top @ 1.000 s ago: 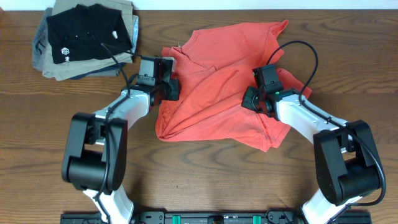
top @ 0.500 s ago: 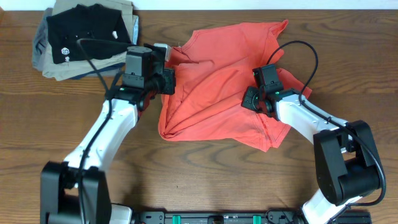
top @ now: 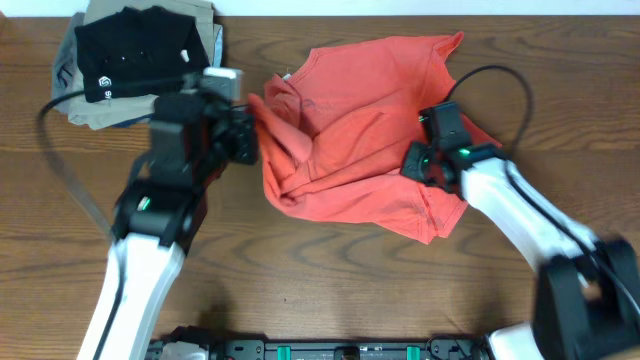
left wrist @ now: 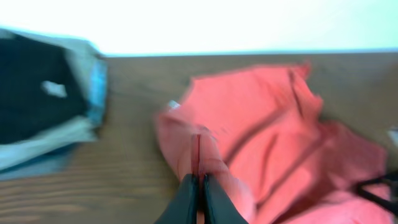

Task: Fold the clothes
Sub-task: 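Lift the T-shirt with both grippers and stretch it apart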

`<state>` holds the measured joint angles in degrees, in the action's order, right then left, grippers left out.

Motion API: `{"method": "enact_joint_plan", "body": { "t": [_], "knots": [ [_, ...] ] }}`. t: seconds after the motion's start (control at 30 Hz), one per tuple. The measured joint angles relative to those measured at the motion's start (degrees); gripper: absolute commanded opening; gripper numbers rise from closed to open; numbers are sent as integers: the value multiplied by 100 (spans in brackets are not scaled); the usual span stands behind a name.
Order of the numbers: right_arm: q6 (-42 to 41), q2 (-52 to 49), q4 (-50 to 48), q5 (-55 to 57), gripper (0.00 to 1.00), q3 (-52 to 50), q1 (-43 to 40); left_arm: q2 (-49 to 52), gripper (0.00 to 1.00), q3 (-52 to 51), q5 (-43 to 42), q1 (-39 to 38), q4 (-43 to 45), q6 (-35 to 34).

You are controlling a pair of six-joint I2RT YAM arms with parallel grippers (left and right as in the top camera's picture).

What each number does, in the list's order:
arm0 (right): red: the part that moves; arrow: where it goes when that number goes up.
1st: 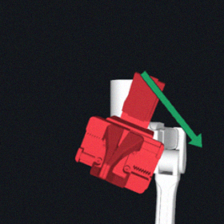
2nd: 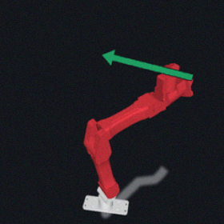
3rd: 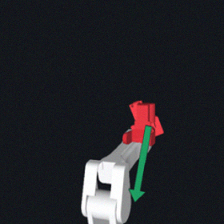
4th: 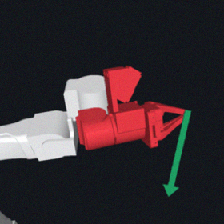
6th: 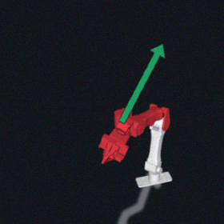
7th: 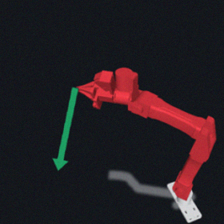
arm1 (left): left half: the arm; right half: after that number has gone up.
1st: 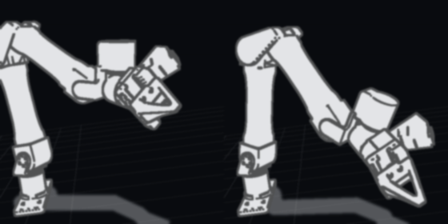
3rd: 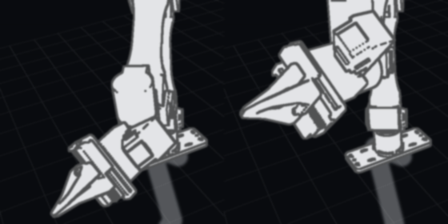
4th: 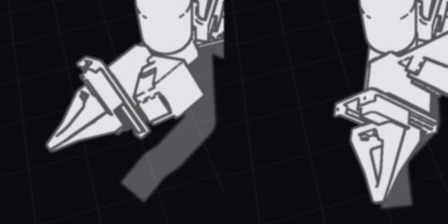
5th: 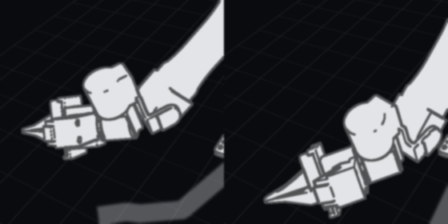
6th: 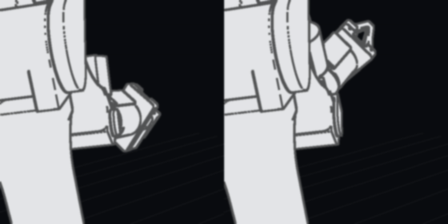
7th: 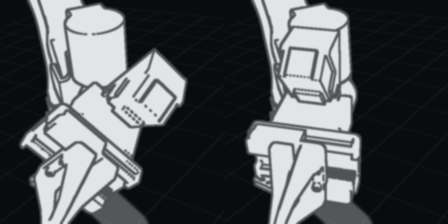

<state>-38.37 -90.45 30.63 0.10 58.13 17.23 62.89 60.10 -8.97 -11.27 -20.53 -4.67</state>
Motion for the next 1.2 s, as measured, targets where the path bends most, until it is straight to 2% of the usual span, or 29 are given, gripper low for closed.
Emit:
{"method": "enact_joint_plan", "body": {
  "t": [0.17, 0.3, 0.43, 0.57, 0.8, 0.97, 1.1, 1.2],
  "knots": [
    [138, 1709, 452, 243, 1, 9, -177, -1281, 6, -2, 925, 0, -249, -2],
    [177, 3047, 1069, 358, 1, 131, -570, -2155, 6, -2, 1357, 0, -337, -59],
    [267, 3976, 1703, 424, 1, 568, -933, -2796, 6, 2, 1558, 0, -387, -306],
    [428, 4538, 2337, 457, 1, 1311, -1108, -3147, 6, 118, 1698, 2, -846, -647],
    [684, 4590, 3110, 588, 0, 2802, -1207, -3165, 6, 896, 1733, 0, -1716, -909],
    [745, 4402, 3156, 675, 1, 3128, -1209, -3075, 6, 1049, 1727, 0, -1928, -933],
    [763, 3873, 3178, 748, 1, 3147, -1209, -2503, 6, 1069, 1521, 2, -2039, -968],
    [774, 3180, 3058, 769, 1, 3150, -1209, -1670, 6, 1073, 1169, 2, -1884, -975]
  ]
}}
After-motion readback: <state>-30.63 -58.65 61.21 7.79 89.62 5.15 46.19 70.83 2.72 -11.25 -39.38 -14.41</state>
